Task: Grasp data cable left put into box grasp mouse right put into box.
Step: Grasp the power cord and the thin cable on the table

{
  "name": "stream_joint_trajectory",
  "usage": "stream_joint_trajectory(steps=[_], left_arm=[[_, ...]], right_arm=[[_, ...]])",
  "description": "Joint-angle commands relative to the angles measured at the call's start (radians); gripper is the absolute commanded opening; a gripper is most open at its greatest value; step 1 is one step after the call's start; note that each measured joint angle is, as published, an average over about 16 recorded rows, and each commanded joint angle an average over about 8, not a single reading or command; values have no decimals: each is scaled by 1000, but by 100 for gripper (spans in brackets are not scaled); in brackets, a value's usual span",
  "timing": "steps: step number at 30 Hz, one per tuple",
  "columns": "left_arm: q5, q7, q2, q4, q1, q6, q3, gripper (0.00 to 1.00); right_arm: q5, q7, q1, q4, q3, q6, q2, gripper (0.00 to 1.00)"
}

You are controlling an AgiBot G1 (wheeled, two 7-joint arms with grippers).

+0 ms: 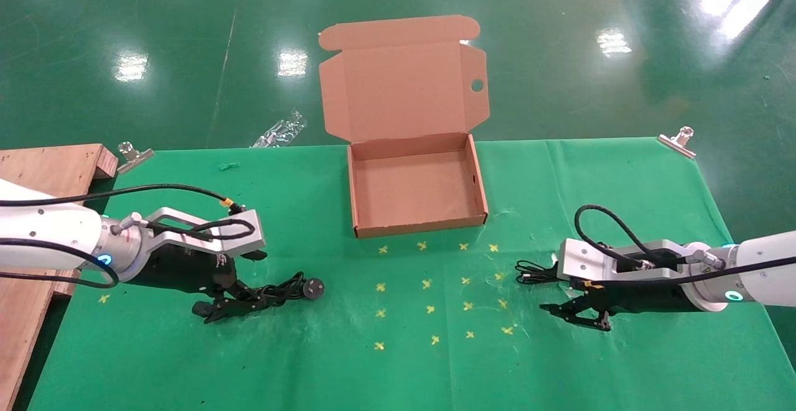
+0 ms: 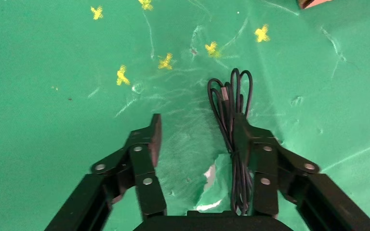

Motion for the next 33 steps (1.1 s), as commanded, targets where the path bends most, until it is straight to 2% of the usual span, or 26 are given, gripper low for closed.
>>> stream_joint_trajectory(steps=[1, 7, 8, 15, 16, 30, 31, 33], left_arm=[[5, 7, 2, -2, -7, 2, 2, 100], [30, 22, -1, -25, 21, -15, 17, 100], [35, 21, -1, -28, 25, -19, 19, 97], [76, 0, 6, -46, 50, -56, 32, 9], [82, -4, 8, -46, 52, -62, 33, 0], [123, -9, 22, -43, 62, -85, 50, 0], [124, -9, 21, -42, 63, -84, 50, 0], [124, -9, 21, -43, 64, -83, 51, 0]], right_arm=[[-4, 2, -1, 0, -2, 1, -1, 100], [-18, 2, 2, -3, -6, 6, 0, 100], [-20, 1, 2, -4, -7, 7, 1, 100], [-39, -7, 1, -21, -13, 17, 2, 100], [-42, -8, 1, -23, -14, 19, 1, 100], [-71, -17, -2, -52, -23, 41, -2, 100], [-76, -19, -2, -57, -25, 46, -4, 94], [-86, -23, -2, -67, -28, 56, -8, 73]])
